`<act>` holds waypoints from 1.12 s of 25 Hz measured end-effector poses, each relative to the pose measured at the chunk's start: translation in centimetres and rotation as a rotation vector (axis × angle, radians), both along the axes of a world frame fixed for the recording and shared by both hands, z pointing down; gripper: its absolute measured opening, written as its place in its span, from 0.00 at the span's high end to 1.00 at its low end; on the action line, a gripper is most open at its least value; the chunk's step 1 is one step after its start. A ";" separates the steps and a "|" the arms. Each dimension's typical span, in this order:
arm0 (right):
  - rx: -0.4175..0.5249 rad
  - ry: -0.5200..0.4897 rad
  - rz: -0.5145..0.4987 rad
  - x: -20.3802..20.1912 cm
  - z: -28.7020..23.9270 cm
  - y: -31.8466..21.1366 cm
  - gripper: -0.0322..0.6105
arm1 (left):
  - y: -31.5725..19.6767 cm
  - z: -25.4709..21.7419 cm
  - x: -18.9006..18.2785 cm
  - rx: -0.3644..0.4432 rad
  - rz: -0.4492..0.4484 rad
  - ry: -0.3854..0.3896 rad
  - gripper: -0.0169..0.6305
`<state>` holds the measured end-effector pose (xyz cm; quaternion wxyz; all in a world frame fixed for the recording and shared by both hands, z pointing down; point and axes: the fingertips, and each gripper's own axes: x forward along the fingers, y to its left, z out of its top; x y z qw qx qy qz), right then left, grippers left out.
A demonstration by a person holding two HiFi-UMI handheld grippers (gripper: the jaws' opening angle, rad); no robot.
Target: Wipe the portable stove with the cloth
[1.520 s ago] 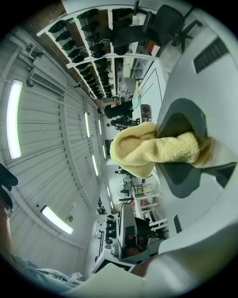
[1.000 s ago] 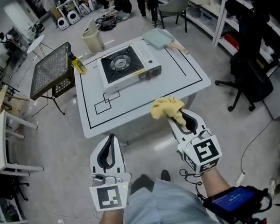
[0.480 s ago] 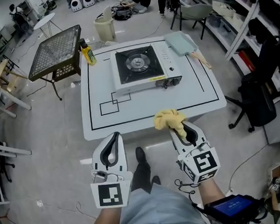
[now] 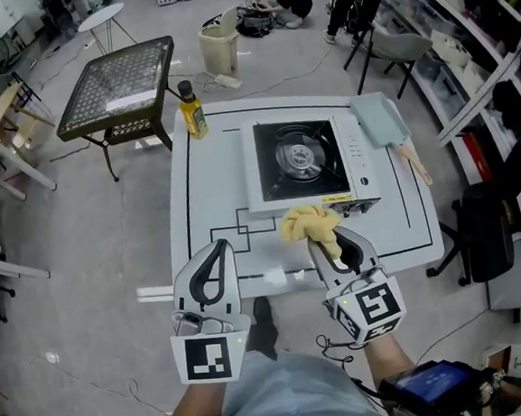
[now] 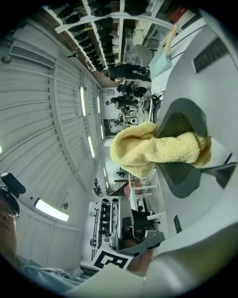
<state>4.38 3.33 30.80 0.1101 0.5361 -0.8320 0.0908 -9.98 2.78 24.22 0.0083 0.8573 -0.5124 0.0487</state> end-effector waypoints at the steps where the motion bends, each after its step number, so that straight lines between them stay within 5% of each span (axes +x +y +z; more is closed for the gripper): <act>1: 0.011 0.007 -0.014 -0.6 -0.6 -1.3 0.75 | -1.1 -0.4 -0.5 0.007 -0.010 0.005 0.95; 12: 0.103 0.023 -0.137 -5.0 -4.6 -9.5 0.75 | -7.5 -3.3 -3.6 0.078 -0.090 0.040 0.95; 28: -0.105 0.045 -0.426 -10.2 8.8 -12.4 0.76 | -9.7 7.6 -6.3 -0.162 -0.300 -0.078 0.95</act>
